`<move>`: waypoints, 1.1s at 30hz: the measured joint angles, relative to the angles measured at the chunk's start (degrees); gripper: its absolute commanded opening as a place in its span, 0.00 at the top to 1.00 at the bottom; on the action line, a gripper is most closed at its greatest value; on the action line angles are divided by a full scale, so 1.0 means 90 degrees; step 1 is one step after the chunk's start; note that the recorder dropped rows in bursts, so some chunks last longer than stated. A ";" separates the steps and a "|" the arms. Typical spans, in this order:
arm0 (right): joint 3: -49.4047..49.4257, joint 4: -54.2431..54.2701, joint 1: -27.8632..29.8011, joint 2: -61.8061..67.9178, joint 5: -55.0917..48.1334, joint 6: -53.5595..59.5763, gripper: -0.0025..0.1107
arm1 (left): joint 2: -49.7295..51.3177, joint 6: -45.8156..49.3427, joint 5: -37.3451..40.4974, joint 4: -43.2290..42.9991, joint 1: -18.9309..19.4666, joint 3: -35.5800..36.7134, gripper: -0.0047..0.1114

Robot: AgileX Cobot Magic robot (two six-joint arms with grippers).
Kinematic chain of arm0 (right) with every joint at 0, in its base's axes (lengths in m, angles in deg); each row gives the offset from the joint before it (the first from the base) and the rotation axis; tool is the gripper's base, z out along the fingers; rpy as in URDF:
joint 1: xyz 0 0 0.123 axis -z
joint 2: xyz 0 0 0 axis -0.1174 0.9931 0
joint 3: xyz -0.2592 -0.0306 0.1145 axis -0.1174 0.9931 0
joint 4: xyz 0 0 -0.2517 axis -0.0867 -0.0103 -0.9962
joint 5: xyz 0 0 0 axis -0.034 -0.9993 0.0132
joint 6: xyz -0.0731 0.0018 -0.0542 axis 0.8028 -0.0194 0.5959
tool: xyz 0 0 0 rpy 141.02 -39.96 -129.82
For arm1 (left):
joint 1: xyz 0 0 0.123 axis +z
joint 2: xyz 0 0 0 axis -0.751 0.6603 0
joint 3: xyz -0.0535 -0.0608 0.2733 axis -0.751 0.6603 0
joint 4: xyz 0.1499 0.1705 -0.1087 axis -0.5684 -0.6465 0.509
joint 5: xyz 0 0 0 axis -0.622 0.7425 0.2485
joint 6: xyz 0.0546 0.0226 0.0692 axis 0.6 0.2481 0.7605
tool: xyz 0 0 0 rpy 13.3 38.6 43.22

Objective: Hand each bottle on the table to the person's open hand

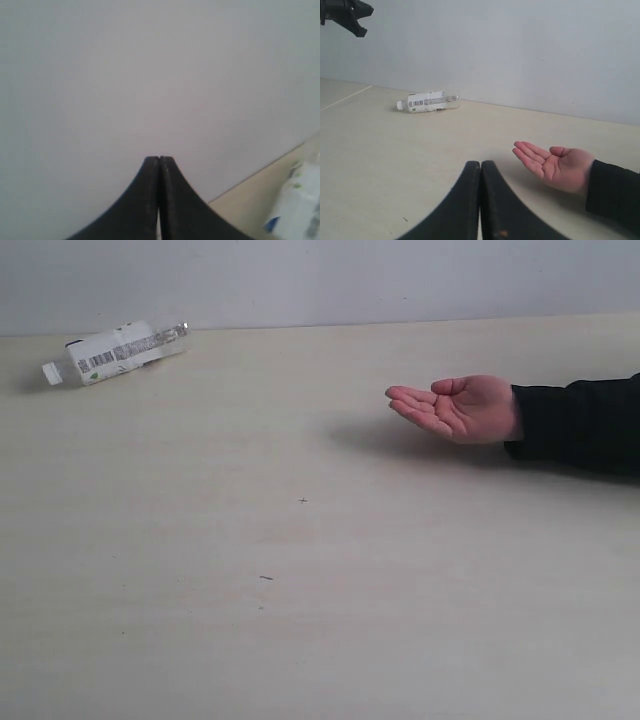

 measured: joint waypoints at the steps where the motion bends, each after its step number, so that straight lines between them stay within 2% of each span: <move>1: 0.0000 0.0000 0.0000 0.0000 0.0000 0.0000 0.98 | 0.0130 0.0500 -0.0298 0.0189 0.0076 0.0000 0.96; 3: 0.0000 0.0000 0.0000 0.0000 0.0000 0.0000 0.98 | 0.0282 0.1493 -0.1158 0.0662 0.0146 0.0000 0.96; 4: 0.0000 0.0000 0.0000 0.0000 0.0000 0.0000 0.98 | 0.0404 0.1876 -0.1974 0.0833 0.0173 -0.0016 0.96; 7: 0.0000 0.0000 0.0000 0.0000 0.0000 0.0000 0.98 | 0.0751 0.2398 -0.3876 0.1218 0.0300 -0.0161 0.96; 10: 0.0000 0.0000 0.0000 0.0000 0.0000 0.0000 0.98 | 0.0922 0.2516 -0.4568 0.2146 0.0567 -0.0284 0.96; 14: 0.0000 0.0000 0.0000 0.0000 0.0000 0.0000 0.98 | 0.0922 0.2552 -0.3833 0.4033 0.0822 -0.0307 0.96; 17: 0.0000 0.0000 0.0000 0.0000 0.0000 0.0000 0.98 | 0.0947 0.2563 -0.2932 0.4765 0.0874 -0.0257 0.96; 26: 0.0000 0.0000 0.0000 0.0000 0.0000 0.0000 0.98 | 0.0337 0.2563 -0.0537 0.4956 0.0250 -0.0220 0.96; 33: 0.0000 0.0000 0.0000 0.0000 0.0000 0.0000 0.98 | -0.0730 0.2577 -0.0222 0.4943 -0.0510 0.0257 0.96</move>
